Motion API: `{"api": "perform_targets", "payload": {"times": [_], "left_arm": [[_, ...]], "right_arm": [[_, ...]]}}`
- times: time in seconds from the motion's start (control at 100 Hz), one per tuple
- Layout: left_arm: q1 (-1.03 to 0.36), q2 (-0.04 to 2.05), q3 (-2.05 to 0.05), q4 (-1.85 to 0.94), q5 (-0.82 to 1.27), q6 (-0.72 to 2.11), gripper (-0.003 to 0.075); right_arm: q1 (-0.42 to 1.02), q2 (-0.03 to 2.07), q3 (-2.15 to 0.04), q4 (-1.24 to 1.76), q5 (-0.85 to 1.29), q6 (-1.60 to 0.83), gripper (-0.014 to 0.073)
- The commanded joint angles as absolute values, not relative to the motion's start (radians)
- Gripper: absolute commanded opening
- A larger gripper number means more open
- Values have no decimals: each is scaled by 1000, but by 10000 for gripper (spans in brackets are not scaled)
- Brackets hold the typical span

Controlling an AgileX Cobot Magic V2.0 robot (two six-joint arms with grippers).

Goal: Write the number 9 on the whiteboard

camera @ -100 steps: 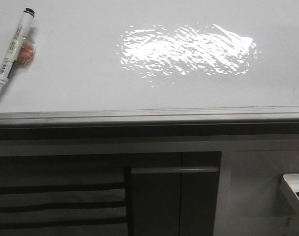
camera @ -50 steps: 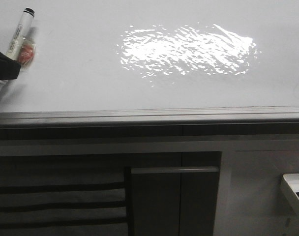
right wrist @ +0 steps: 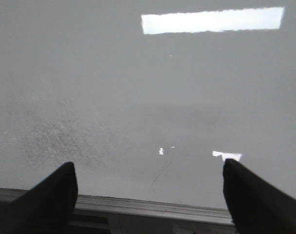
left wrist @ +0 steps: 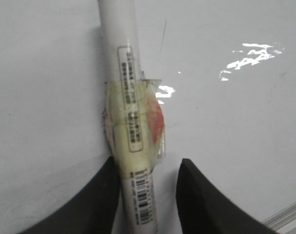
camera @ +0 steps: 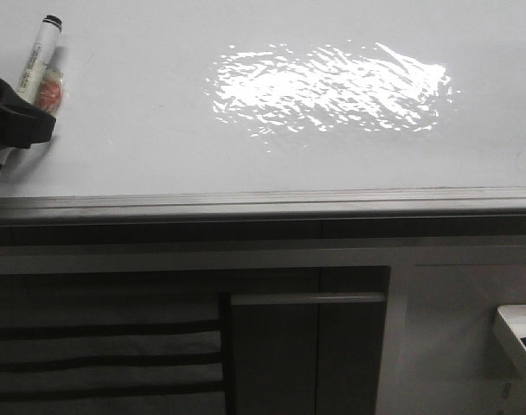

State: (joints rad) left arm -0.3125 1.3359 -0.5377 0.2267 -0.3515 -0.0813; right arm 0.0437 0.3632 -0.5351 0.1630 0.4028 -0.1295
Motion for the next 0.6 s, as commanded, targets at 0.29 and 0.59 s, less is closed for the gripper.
{"api": "perform_targets", "payload": {"times": [0.29, 0.59], "left_arm": [[-311, 1323, -566, 218, -411, -85, -4], [-327, 1173, -629, 231, -55, -85, -20]], "right_arm": [[36, 377, -570, 166, 323, -139, 542], [36, 468, -746, 172, 624, -139, 542]]}}
